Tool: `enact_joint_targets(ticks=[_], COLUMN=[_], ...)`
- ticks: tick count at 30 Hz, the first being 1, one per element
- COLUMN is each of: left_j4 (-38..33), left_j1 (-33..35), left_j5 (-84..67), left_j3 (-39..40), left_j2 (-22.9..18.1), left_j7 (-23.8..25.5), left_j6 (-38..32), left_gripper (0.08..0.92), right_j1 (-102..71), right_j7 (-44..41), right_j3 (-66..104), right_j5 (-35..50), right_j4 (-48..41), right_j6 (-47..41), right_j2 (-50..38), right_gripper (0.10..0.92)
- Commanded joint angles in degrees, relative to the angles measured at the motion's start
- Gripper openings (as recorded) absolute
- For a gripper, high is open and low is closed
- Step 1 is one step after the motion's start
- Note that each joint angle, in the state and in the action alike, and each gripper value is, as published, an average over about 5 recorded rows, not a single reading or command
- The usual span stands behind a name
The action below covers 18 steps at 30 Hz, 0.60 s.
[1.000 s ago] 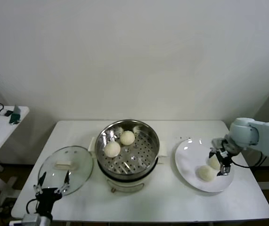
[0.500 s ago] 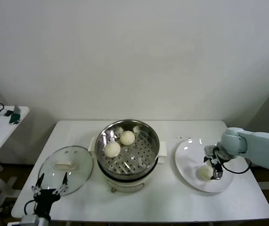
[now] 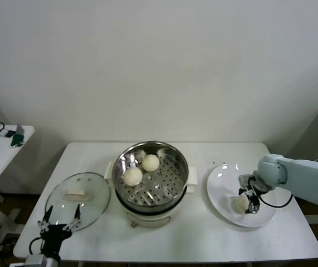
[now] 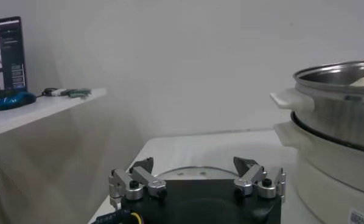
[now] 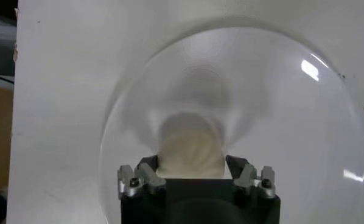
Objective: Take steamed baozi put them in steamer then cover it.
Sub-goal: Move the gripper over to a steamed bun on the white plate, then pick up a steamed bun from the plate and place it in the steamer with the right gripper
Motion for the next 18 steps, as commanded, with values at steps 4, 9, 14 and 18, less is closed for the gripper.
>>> enact_joint_targets(ticks=[4, 9, 14, 18], left_j4=[0.1, -0.1, -0.2, -0.4], left_j1=[-0.2, -0.2, -0.3, -0.2], left_j5=[0.0, 0.2, 0.8, 1.3], left_j3=[0.2, 0.1, 0.3, 0.6], left_j2=[0.2, 0.4, 0.4, 0.4], left_j7=[0.0, 0.0, 0.1, 0.1], left_j6=[0.1, 0.3, 0.5, 0.4], left_gripper=[0.823, 0.823, 0.823, 0.823], right_j1=[2.3, 12.9, 30.6, 39.8], right_j7=[-1.3, -5.8, -10.5, -11.0], right_j3=[-0.1, -2.5, -6.6, -4.2], right_j5=[-1.5, -3.8, -2.5, -1.7], right_j4=[-0.2, 1.4, 4.5, 6.9], right_j6=[1.5, 7.6, 18.0, 23.8], right_j2=[0.2, 1.7, 8.0, 14.7], right_gripper=[0.604, 0.594, 0.594, 0.594])
